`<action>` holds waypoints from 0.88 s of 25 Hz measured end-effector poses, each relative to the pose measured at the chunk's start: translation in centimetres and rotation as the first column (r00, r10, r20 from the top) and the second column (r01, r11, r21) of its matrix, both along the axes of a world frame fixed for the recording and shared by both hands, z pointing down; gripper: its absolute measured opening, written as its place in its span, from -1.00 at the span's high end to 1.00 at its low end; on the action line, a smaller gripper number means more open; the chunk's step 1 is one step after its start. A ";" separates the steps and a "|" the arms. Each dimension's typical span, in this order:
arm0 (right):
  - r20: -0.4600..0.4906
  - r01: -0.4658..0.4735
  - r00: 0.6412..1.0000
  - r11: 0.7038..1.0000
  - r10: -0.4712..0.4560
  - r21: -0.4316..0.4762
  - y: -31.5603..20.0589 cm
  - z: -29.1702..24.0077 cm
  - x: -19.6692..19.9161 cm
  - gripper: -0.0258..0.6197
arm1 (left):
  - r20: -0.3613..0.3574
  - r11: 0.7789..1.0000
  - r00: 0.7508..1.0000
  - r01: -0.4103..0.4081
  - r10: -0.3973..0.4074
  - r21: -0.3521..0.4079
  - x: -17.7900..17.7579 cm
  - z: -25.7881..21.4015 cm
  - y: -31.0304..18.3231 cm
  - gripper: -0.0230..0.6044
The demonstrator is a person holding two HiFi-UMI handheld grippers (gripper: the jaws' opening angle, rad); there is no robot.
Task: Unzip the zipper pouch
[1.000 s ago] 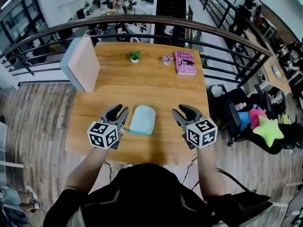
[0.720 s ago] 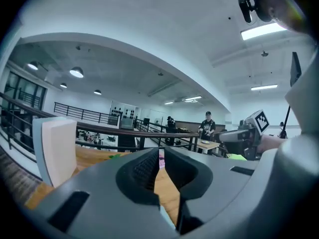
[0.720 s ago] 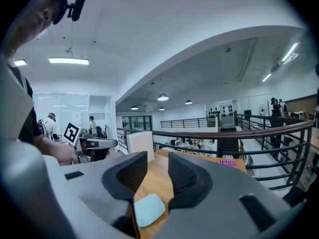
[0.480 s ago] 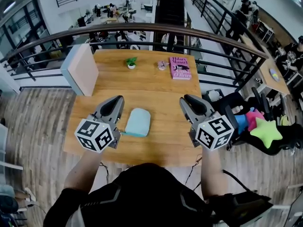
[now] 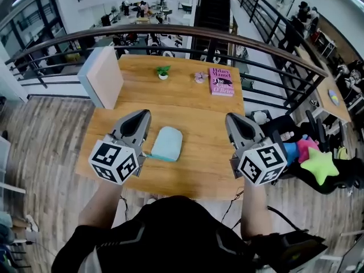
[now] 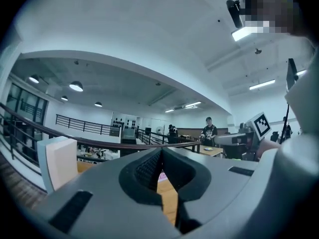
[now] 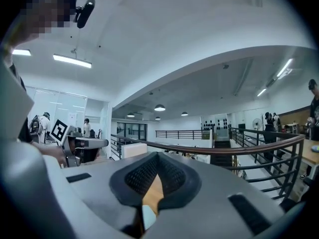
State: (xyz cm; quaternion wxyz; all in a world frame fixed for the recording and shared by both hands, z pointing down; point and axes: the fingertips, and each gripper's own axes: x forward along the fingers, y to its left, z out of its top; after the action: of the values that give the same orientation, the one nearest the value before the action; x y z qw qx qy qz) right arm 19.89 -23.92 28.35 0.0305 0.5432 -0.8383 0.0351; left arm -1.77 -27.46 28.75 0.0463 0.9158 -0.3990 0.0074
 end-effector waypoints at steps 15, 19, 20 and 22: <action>-0.078 -0.020 0.997 1.000 0.021 0.013 -0.3 0.0 -0.2 0.90 | 0.018 0.992 0.992 0.121 -0.122 0.046 -2.2 -0.4 -0.2 0.83; -0.082 -0.017 0.996 1.000 0.018 0.017 -0.2 -0.3 -0.4 0.90 | 0.032 0.989 0.990 0.134 -0.136 0.057 -2.1 -0.6 -0.2 0.83; -0.082 -0.018 0.996 1.000 0.019 0.019 -0.2 -0.3 -0.4 0.90 | 0.027 0.989 0.990 0.137 -0.139 0.054 -2.1 -0.6 -0.2 0.83; -0.079 -0.021 0.997 1.000 0.023 0.022 -0.2 -0.4 -0.3 0.90 | 0.006 0.989 0.990 0.140 -0.140 0.042 -2.1 -0.6 -0.3 0.83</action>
State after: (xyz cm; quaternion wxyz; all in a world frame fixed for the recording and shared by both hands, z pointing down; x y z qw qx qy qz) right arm 19.59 -24.11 27.94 0.0576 0.5536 -0.8308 0.0048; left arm -3.91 -27.75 28.10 0.0258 0.8862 -0.4626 0.0001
